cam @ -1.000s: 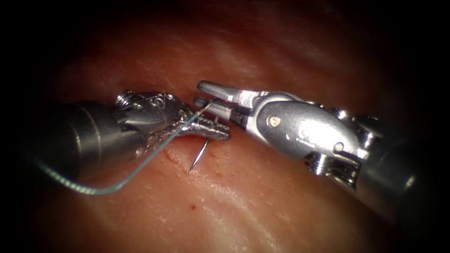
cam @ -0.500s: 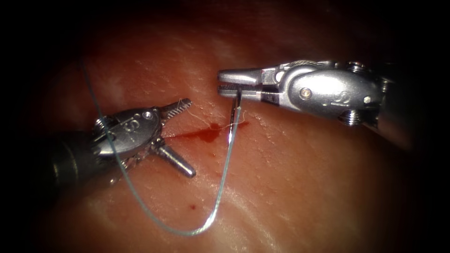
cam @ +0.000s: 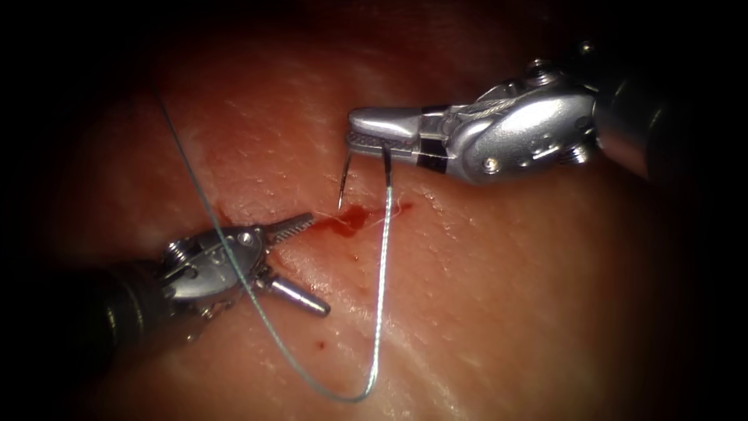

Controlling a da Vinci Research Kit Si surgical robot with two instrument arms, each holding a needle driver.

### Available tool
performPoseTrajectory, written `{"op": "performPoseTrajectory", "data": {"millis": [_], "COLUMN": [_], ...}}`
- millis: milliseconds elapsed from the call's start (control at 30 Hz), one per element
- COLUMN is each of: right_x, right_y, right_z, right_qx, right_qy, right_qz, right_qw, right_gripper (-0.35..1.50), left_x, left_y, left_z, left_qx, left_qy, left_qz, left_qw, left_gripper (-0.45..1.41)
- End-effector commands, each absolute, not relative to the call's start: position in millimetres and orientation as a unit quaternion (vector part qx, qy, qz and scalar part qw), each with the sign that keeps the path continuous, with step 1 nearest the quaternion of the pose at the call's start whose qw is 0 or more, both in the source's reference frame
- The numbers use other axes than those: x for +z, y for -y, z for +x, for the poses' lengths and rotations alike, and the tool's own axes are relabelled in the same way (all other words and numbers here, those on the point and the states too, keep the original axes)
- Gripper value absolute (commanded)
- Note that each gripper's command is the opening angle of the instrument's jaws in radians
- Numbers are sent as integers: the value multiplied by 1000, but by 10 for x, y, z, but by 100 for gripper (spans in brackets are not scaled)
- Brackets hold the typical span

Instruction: Wound Closure

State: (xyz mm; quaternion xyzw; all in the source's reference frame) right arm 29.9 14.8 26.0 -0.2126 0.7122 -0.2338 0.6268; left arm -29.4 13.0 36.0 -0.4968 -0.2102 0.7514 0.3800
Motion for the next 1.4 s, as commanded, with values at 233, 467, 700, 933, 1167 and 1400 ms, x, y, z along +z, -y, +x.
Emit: {"op": "performPoseTrajectory", "data": {"millis": [233, 467, 700, 933, 1167, 1400], "right_x": [261, 280, 288, 291, 299, 308], "right_y": [-160, -164, -164, -165, -164, -162], "right_z": [311, 321, 327, 334, 333, 334], "right_qx": [-255, -270, -275, -280, -284, -287], "right_qy": [-698, -686, -682, -678, -676, -675], "right_qz": [-239, -241, -243, -247, -250, -252], "right_qw": [626, 631, 632, 633, 632, 631], "right_gripper": [-35, -35, -35, -35, -35, -35], "left_x": [373, 394, 410, 411, 418, 418], "left_y": [-119, -114, -115, -104, -93, -93], "left_z": [-305, -307, -301, -296, -294, -292], "left_qx": [756, 768, 776, 790, 795, 795], "left_qy": [234, 246, 252, 239, 235, 235], "left_qz": [-487, -466, -448, -422, -418, -418], "left_qw": [370, 363, 365, 374, 372, 371], "left_gripper": [53, 44, -1, -30, -35, -35]}}
